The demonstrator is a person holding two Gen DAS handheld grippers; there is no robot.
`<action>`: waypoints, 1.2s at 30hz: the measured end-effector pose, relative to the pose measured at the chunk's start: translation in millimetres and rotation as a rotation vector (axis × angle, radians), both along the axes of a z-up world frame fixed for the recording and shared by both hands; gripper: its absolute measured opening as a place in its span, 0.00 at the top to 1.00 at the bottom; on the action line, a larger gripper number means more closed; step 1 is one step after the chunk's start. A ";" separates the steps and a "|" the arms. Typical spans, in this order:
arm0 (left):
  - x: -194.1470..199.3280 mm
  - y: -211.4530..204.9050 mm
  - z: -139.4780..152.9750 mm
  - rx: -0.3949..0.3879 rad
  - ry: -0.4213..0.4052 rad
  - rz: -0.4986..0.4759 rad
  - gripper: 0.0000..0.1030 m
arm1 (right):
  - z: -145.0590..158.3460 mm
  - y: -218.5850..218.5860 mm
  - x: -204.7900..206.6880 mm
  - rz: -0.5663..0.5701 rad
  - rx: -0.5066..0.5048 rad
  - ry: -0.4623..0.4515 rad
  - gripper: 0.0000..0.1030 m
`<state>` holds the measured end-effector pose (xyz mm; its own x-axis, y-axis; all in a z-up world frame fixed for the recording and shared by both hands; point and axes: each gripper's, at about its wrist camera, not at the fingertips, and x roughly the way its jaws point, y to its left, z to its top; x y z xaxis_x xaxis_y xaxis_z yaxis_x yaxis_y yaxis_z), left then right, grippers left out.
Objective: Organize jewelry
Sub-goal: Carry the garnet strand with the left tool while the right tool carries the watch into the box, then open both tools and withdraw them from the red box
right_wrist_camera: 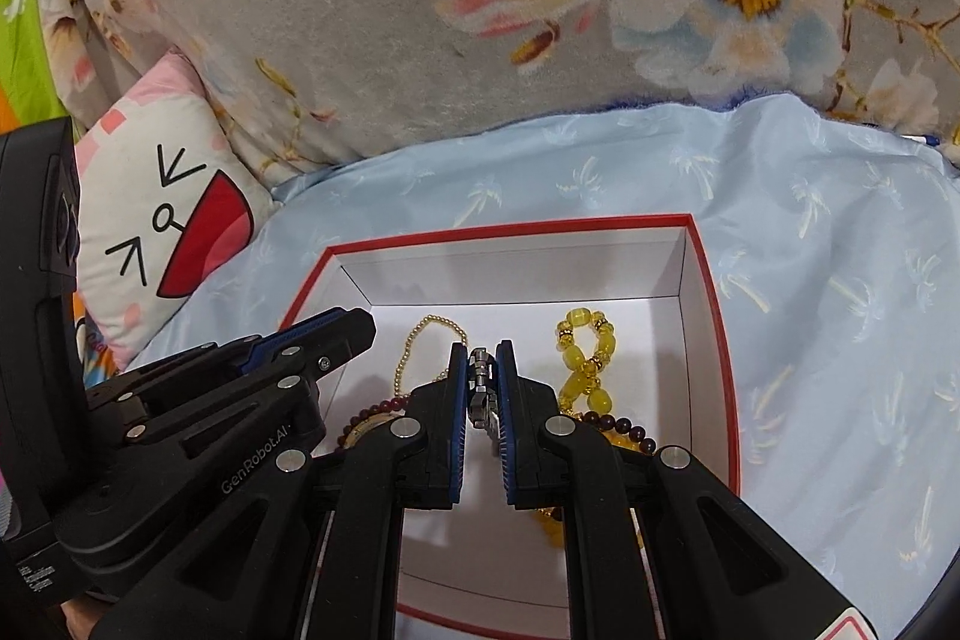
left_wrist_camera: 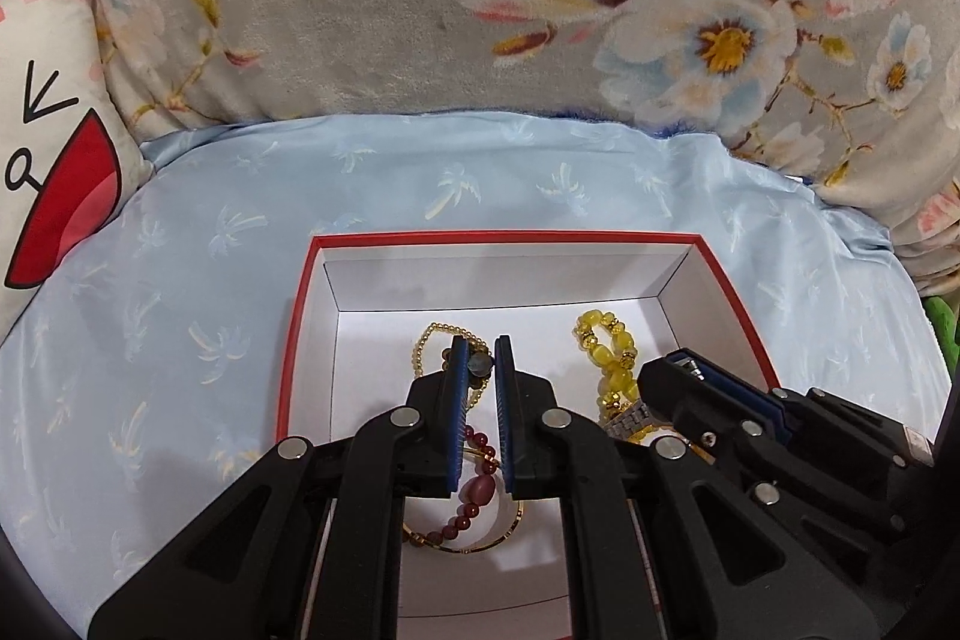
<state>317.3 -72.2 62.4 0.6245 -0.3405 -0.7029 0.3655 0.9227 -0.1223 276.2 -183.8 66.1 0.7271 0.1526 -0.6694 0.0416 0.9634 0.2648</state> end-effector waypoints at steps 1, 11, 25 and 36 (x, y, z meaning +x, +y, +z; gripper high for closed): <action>0.8 -0.7 -1.1 -0.002 0.000 -0.002 0.91 | -1.3 -0.3 0.5 0.004 0.001 0.002 0.91; -8.1 13.8 8.2 0.005 -0.048 0.087 0.38 | 13.1 -15.0 -19.3 -0.059 -0.027 -0.044 0.52; -76.4 27.7 26.4 0.044 -0.099 0.063 0.35 | 33.0 0.2 -93.2 -0.056 -0.101 -0.075 0.46; -156.5 66.4 -12.1 0.060 -0.016 0.102 0.31 | -5.8 -2.3 -181.7 -0.080 -0.097 0.009 0.46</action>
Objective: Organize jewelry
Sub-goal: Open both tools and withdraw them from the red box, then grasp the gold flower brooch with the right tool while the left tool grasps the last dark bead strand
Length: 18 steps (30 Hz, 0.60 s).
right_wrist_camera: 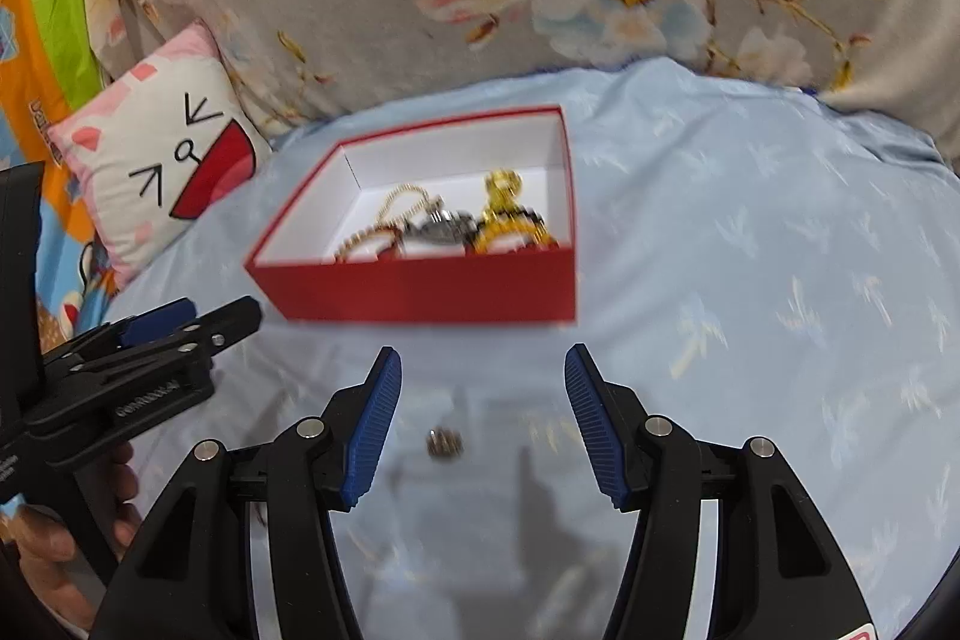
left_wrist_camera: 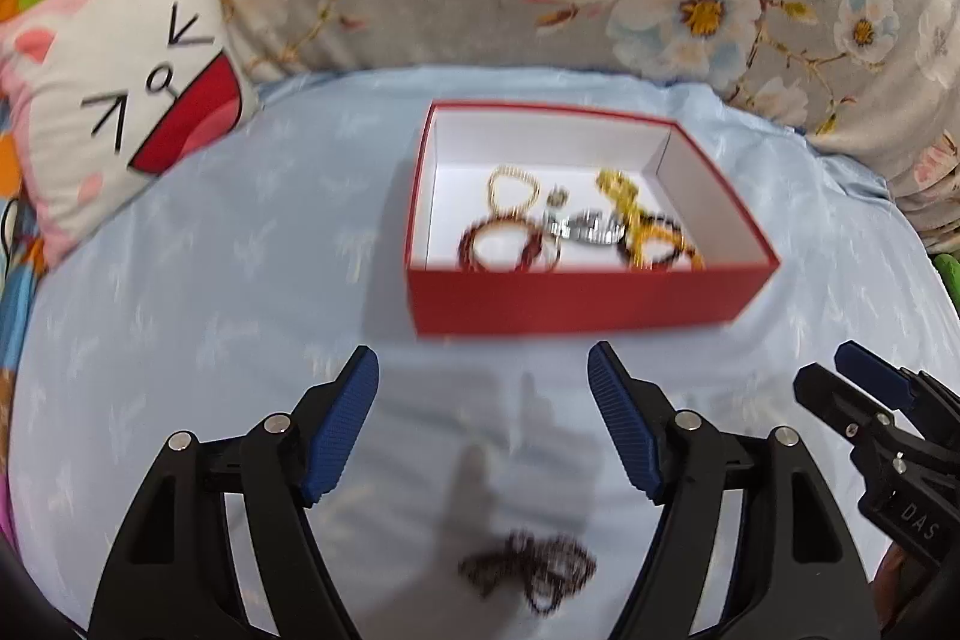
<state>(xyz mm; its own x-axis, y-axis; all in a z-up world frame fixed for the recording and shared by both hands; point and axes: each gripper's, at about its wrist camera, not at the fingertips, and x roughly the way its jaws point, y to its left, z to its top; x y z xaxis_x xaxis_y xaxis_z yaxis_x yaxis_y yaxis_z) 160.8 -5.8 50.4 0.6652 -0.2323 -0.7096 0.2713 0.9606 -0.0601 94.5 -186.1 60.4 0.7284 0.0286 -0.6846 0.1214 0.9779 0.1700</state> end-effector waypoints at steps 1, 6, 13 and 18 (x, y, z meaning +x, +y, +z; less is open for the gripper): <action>-7.0 3.0 -6.0 -0.005 0.015 -0.001 0.27 | -4.4 -0.3 -5.9 -0.005 0.001 0.010 0.46; -36.9 12.8 -27.9 -0.019 0.050 0.007 0.18 | -26.2 -2.1 -34.4 -0.023 0.039 0.054 0.46; -60.2 4.6 -50.3 0.029 0.055 -0.009 0.16 | -40.7 5.9 -56.4 -0.016 0.038 0.079 0.46; -58.8 -0.8 -59.7 0.056 0.056 -0.002 0.19 | -44.6 10.4 -57.1 -0.008 0.041 0.086 0.47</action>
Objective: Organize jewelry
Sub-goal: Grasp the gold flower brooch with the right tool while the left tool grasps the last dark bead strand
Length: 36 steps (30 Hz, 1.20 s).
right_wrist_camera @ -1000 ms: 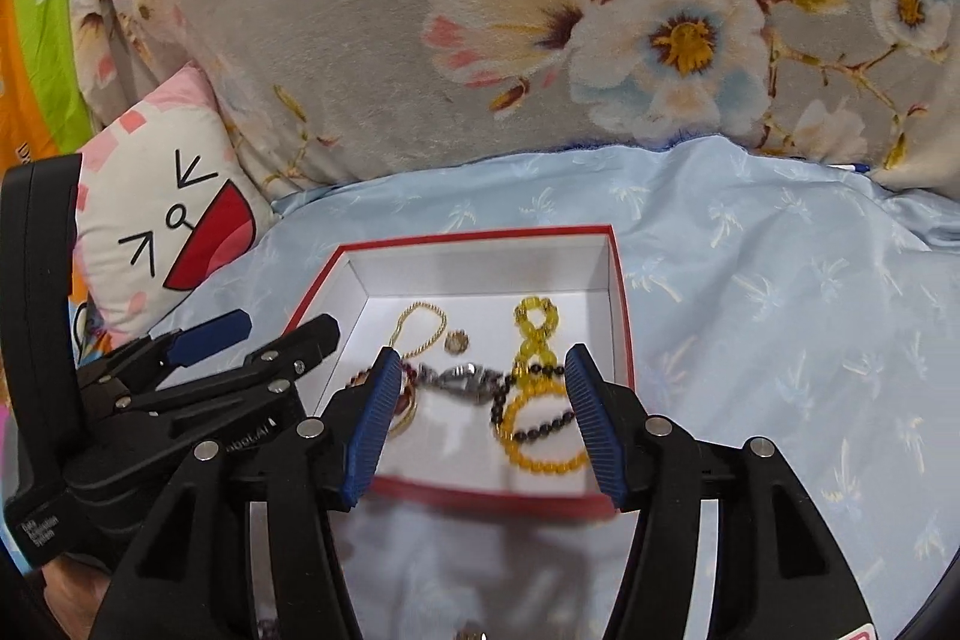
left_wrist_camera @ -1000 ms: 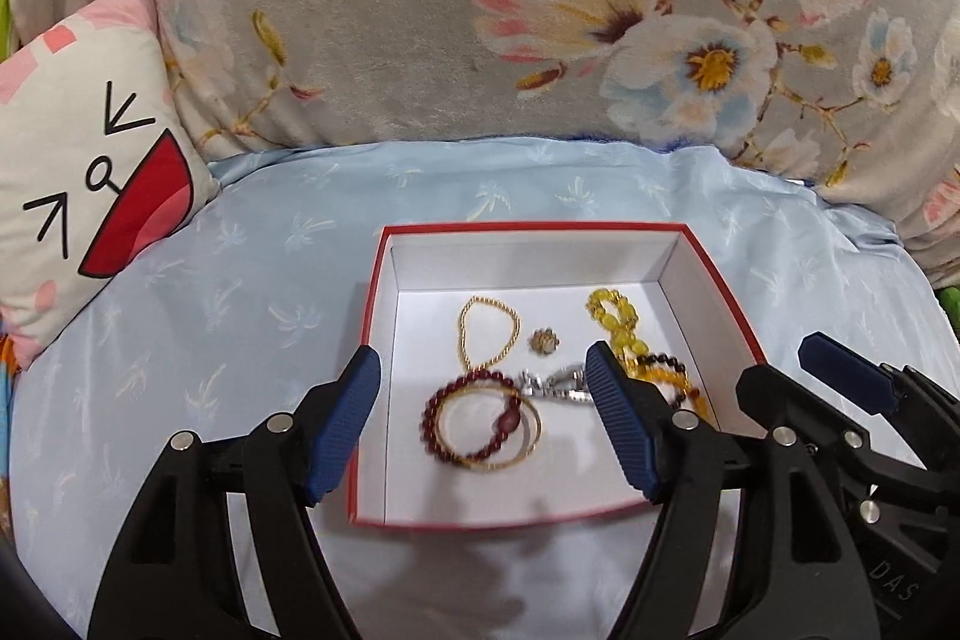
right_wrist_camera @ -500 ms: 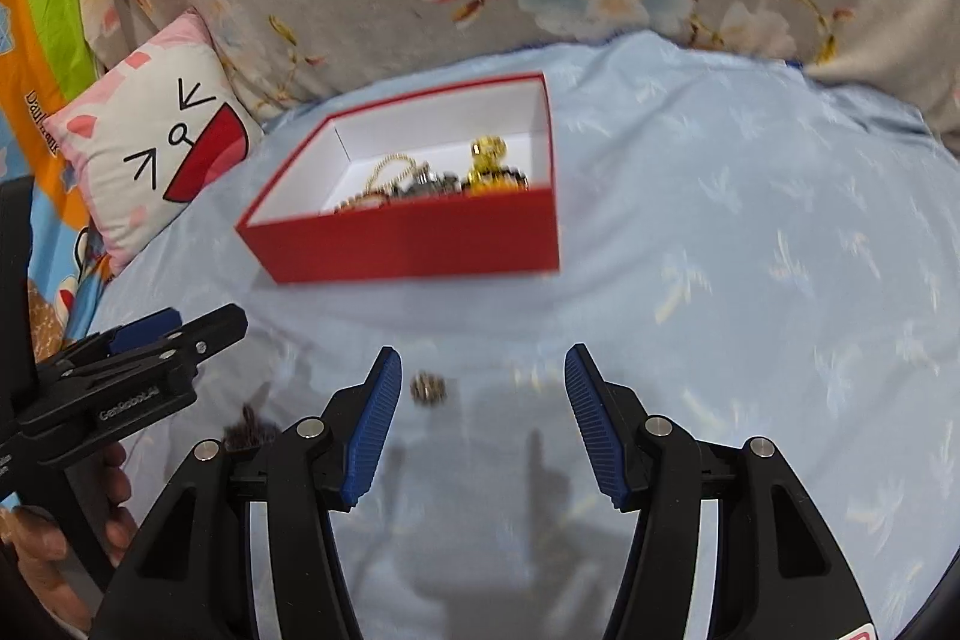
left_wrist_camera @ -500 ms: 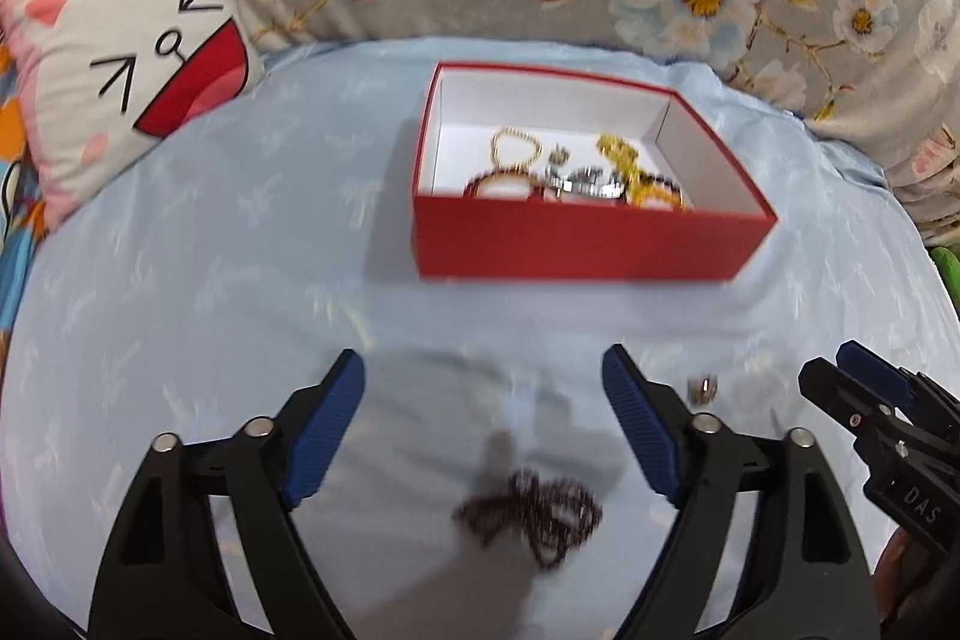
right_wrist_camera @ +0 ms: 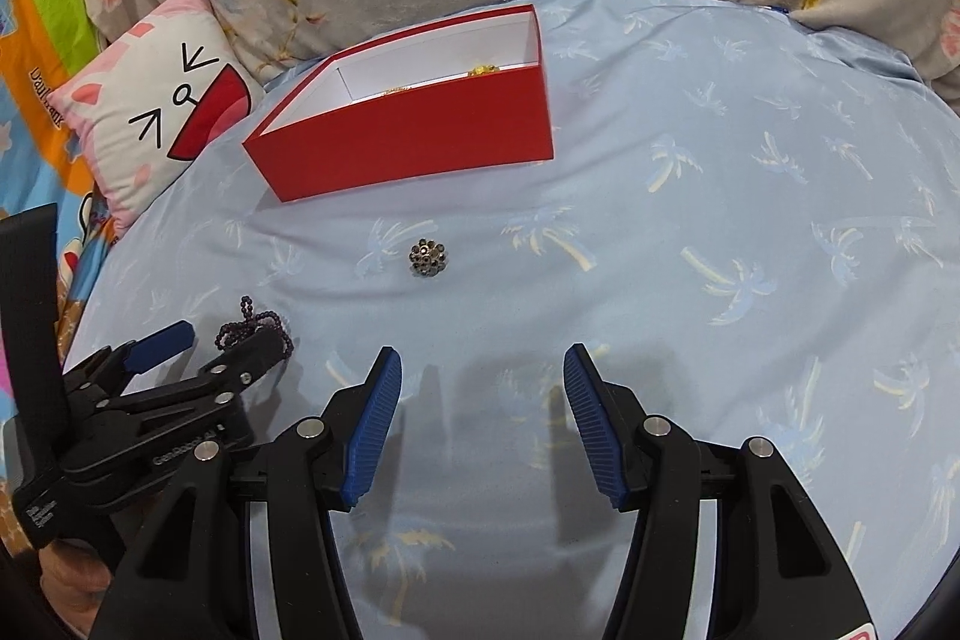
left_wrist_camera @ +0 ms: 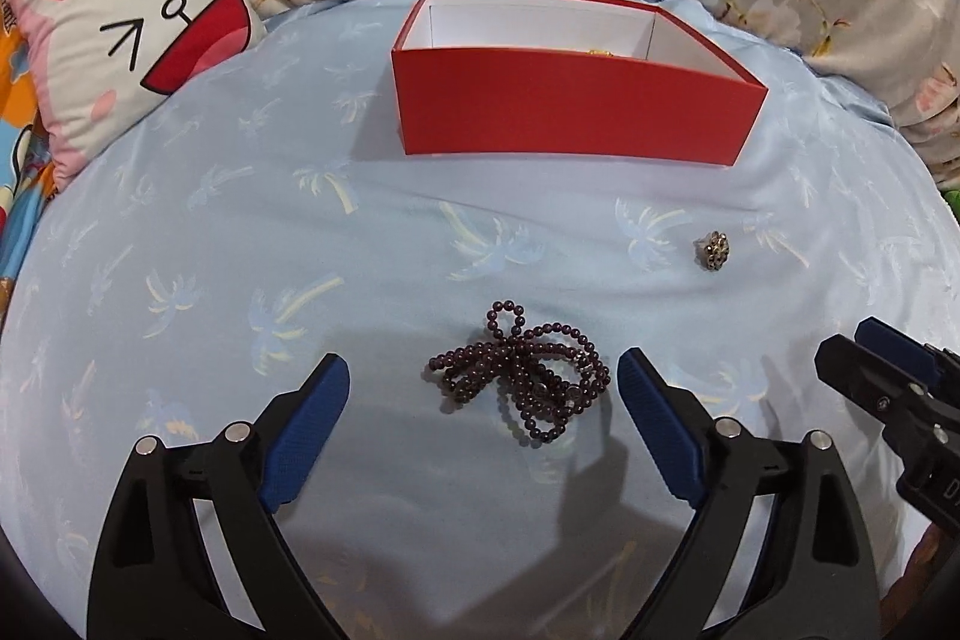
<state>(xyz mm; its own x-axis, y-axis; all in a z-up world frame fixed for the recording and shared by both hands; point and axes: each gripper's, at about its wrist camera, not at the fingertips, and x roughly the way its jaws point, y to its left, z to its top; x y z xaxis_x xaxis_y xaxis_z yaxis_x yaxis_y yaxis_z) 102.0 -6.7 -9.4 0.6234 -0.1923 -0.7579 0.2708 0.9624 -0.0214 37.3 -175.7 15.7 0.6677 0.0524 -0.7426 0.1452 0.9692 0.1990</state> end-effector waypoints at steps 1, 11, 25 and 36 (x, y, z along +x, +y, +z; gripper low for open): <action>2.0 0.7 -1.9 -0.001 0.011 0.002 0.26 | -0.2 0.8 0.6 0.001 -0.002 0.000 0.47; 8.2 10.7 1.0 -0.028 0.005 0.002 0.65 | -2.8 12.0 24.2 0.038 -0.012 0.008 0.57; 20.6 12.7 2.9 -0.035 0.002 -0.008 0.78 | -14.1 22.9 72.6 0.062 -0.053 0.038 0.66; 25.2 13.1 4.3 -0.054 0.020 -0.011 0.79 | -14.6 25.2 79.1 0.070 -0.071 0.042 0.83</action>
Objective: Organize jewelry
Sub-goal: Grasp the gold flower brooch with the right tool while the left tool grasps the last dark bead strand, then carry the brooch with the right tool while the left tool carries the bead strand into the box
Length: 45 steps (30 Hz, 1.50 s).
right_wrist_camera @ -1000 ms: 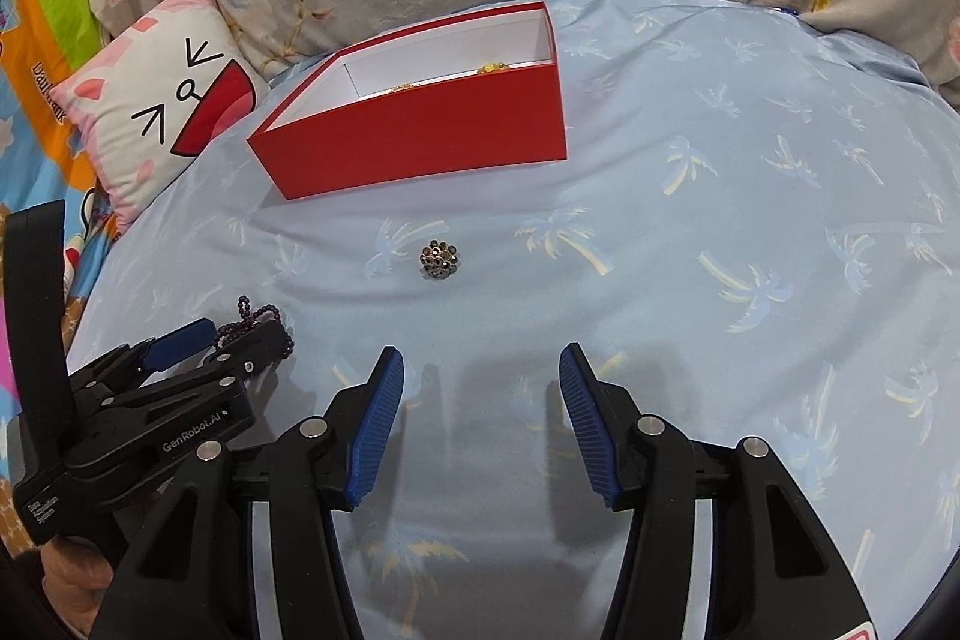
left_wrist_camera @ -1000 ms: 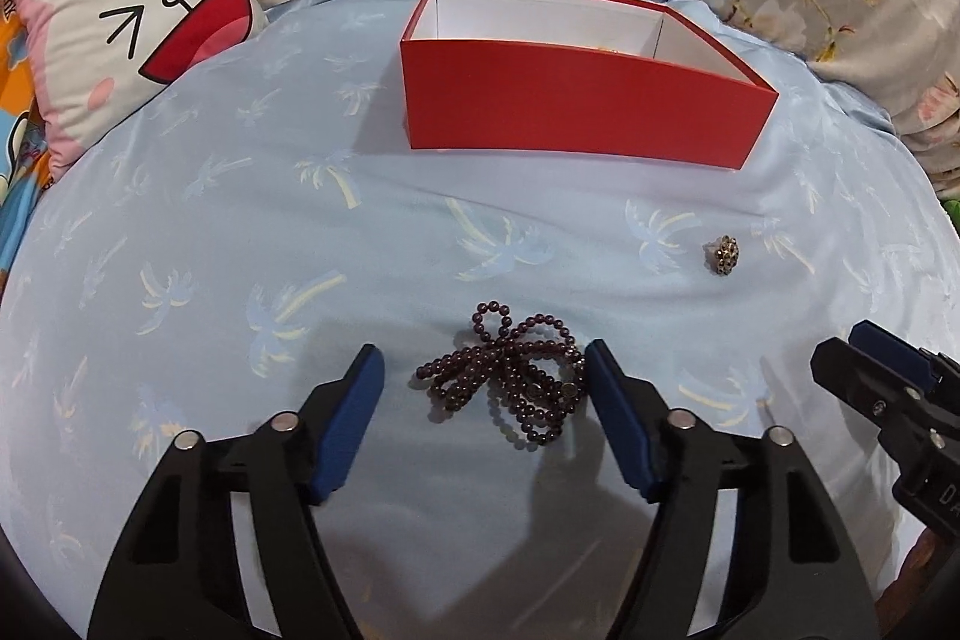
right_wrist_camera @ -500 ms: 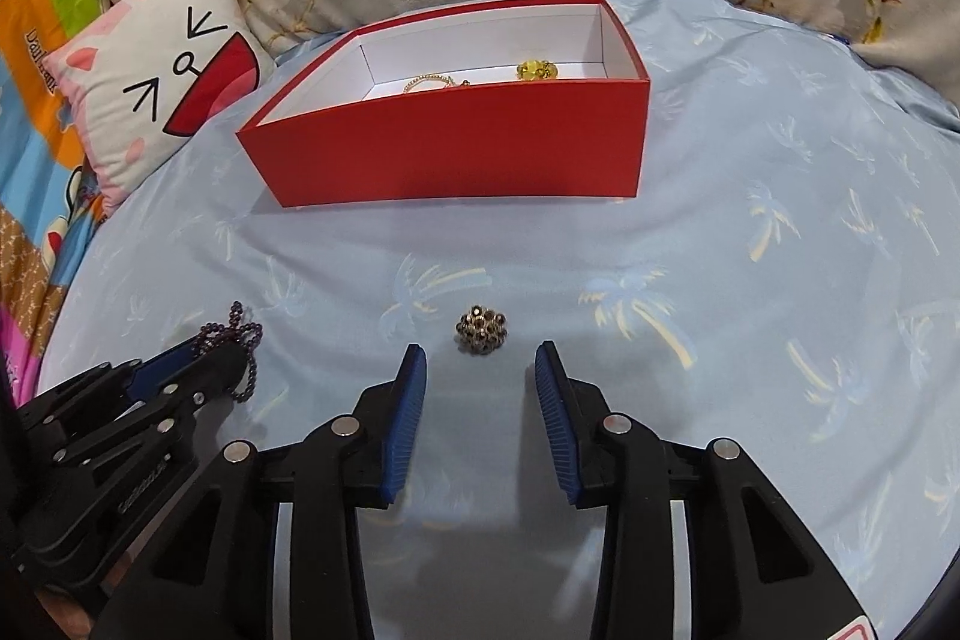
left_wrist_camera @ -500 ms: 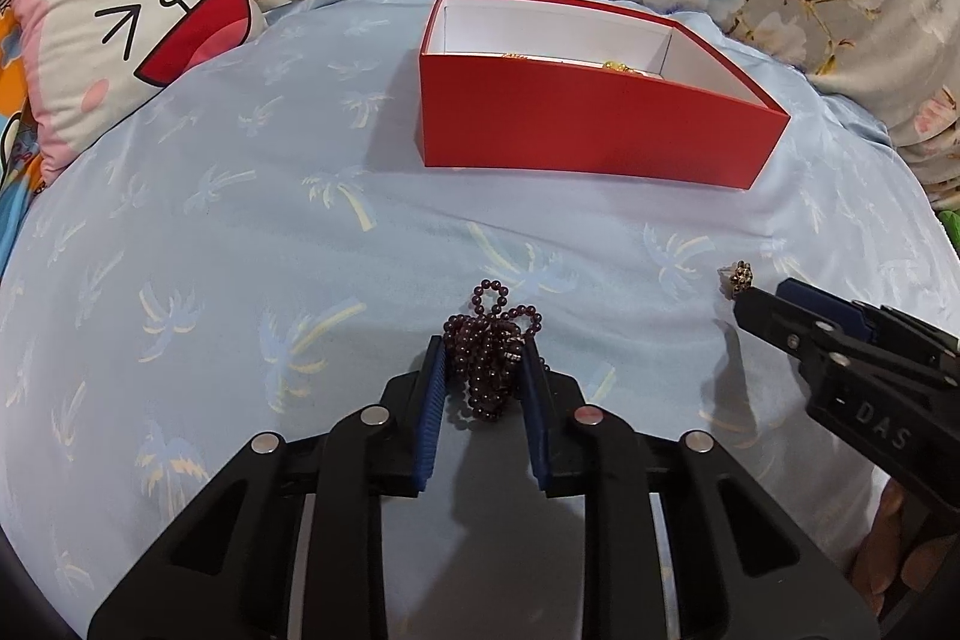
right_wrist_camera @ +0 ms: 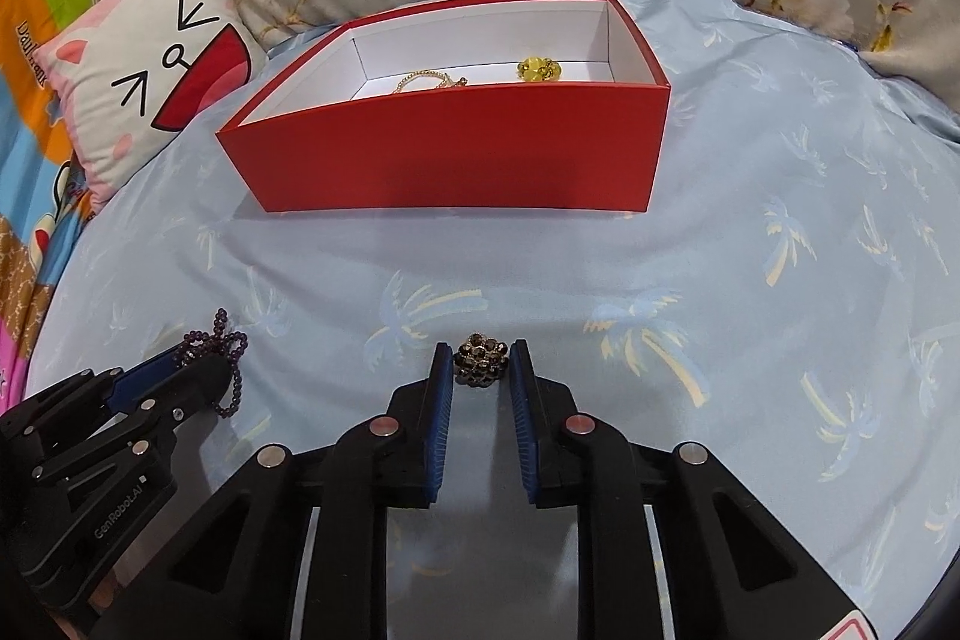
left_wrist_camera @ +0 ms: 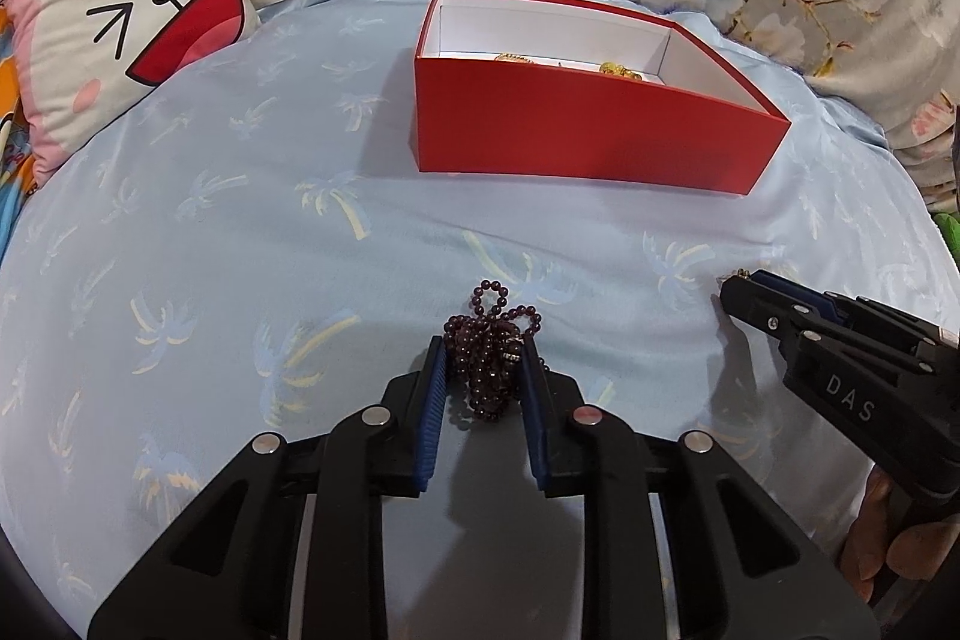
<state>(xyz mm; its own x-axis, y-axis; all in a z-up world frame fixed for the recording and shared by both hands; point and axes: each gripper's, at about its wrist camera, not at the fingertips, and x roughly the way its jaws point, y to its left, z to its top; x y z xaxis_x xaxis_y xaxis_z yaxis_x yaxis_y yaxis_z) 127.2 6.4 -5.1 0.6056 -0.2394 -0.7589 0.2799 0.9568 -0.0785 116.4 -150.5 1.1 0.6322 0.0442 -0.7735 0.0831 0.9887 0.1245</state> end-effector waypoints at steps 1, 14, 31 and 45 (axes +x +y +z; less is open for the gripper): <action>0.8 0.0 0.8 -0.005 0.003 -0.001 0.81 | 0.9 -0.9 -0.7 -0.003 0.005 -0.002 0.83; 14.6 -6.4 37.9 -0.047 -0.035 -0.047 0.89 | 51.8 -9.9 -4.2 0.001 0.024 -0.110 0.83; 86.2 -42.5 124.1 -0.082 -0.194 -0.084 0.89 | 106.7 -25.1 69.7 0.004 0.044 -0.211 0.83; 162.6 -74.7 76.1 -0.010 -0.124 -0.058 0.89 | 61.8 -28.9 148.3 -0.016 0.022 -0.121 0.82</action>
<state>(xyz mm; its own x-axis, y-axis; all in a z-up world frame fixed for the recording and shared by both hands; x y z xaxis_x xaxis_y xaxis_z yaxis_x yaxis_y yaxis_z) 289.8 -68.4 71.0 0.6796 -0.2838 -0.6765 0.3425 0.9382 -0.0496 264.7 -179.4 62.9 0.7216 0.0494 -0.6905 0.0822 0.9843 0.1562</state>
